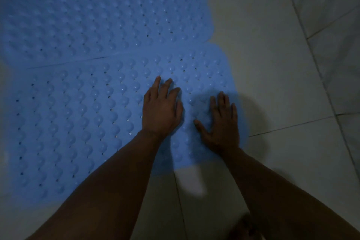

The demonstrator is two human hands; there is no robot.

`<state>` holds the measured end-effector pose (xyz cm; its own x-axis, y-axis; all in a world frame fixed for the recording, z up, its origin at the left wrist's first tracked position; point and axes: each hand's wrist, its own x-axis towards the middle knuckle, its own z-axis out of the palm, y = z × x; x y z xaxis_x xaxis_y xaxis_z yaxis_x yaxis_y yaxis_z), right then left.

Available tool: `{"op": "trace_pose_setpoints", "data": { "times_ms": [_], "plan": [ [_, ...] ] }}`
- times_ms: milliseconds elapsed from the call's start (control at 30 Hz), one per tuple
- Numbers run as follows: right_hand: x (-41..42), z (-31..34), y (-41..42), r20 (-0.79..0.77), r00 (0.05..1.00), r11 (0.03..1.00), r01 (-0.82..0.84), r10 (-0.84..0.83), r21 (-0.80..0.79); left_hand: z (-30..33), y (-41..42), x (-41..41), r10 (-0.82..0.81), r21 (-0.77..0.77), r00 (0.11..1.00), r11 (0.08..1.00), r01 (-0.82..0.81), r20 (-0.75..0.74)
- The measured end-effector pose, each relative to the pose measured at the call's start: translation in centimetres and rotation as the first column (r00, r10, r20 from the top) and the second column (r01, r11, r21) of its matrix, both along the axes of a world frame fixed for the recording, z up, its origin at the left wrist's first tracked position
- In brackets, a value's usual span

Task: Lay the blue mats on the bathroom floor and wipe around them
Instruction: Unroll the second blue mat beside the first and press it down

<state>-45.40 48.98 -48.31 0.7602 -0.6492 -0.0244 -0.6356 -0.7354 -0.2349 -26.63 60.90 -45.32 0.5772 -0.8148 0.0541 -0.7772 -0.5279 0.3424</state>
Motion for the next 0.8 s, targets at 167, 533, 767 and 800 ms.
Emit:
{"op": "trace_pose_setpoints", "data": {
  "times_ms": [167, 533, 767, 800],
  "plan": [
    [0.2, 0.7, -0.3, -0.032, 0.999, 0.988, 0.000, 0.005, 0.157, 0.2, -0.2, -0.4, 0.024, 0.001, 0.998, 1.000, -0.024, -0.053],
    [2.1, 6.9, -6.9, 0.239, 0.967, 0.985, 0.046, -0.084, 0.164, 0.6, -2.5, -6.2, -0.085, 0.113, 0.990, 0.989, 0.098, -0.110],
    [2.8, 5.5, -9.2, 0.326, 0.945, 0.998, 0.000, -0.022, 0.066, -2.4, -3.0, -9.9, -0.099, 0.173, 0.994, 0.980, 0.104, -0.037],
    [2.8, 5.3, -9.4, 0.335, 0.942, 0.997, -0.008, -0.018, 0.074, -2.4, -2.9, -9.9, -0.100, 0.175, 0.995, 0.979, 0.102, -0.022]
  ]
}}
